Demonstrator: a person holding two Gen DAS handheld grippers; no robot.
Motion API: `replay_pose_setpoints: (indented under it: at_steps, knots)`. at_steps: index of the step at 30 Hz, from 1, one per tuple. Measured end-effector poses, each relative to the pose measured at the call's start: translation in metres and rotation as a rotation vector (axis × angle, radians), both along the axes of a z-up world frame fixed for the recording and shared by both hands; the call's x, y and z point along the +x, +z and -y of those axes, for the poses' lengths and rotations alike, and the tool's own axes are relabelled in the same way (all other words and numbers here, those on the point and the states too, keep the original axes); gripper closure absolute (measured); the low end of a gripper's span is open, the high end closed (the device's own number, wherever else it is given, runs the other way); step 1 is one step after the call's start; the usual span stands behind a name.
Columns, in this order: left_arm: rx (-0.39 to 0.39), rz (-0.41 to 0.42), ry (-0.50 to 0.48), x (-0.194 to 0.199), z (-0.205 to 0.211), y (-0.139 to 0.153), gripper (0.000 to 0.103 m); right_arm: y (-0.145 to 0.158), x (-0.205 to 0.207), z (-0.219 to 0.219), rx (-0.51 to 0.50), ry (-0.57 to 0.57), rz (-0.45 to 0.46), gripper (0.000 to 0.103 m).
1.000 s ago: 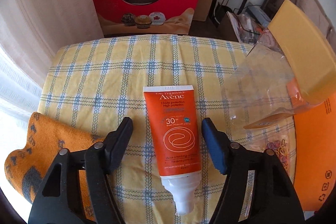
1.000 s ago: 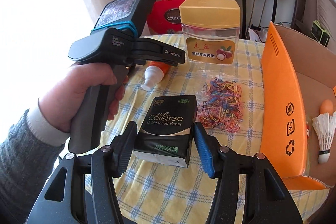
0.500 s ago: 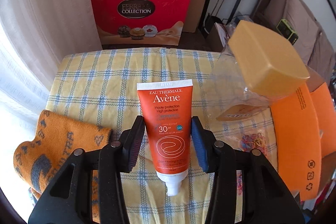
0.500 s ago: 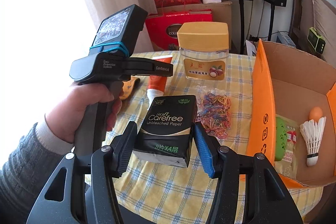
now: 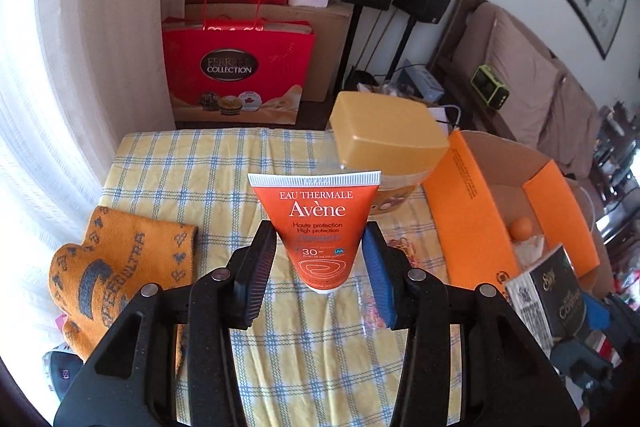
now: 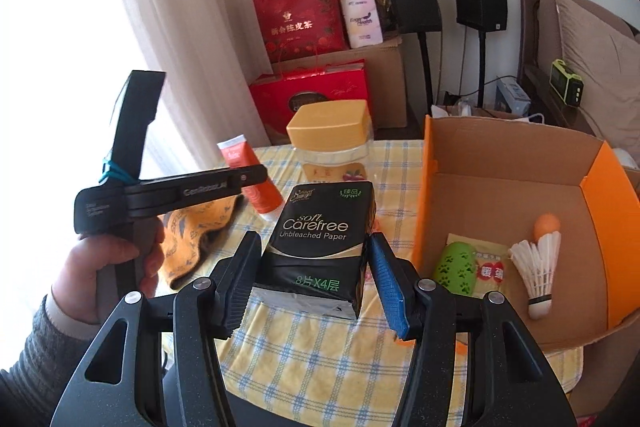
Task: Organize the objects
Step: 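Carry the tissue pack and sunscreen tube over the box, then lower tissue pack and sunscreen tube into the box and open both grippers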
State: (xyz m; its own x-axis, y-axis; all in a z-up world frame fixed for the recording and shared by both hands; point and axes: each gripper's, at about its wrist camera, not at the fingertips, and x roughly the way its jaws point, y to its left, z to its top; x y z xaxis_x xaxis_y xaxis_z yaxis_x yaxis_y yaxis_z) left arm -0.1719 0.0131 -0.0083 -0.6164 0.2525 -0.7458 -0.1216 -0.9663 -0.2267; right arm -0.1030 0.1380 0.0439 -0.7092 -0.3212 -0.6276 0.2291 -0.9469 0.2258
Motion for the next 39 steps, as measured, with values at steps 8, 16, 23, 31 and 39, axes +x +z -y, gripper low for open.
replay_pose_setpoints:
  at_steps: [8, 16, 23, 31, 39]
  knots:
    - [0.040, -0.070, -0.092, 0.021, -0.028, 0.041, 0.062, 0.018, 0.008, -0.052, 0.016, -0.098, -0.035, 0.047]
    - [0.104, -0.104, -0.228, 0.034, -0.070, 0.075, 0.062, 0.017, 0.018, -0.114, 0.058, -0.223, -0.032, 0.047]
    - [0.089, -0.102, -0.334, 0.038, -0.124, 0.082, 0.062, 0.002, 0.020, -0.166, 0.096, -0.329, 0.005, 0.047]
    - [0.070, -0.060, -0.420, 0.037, -0.180, 0.068, 0.062, -0.023, 0.016, -0.199, 0.122, -0.395, 0.061, 0.047]
    - [0.041, -0.016, -0.462, 0.037, -0.216, 0.046, 0.062, -0.048, 0.007, -0.217, 0.141, -0.399, 0.115, 0.047]
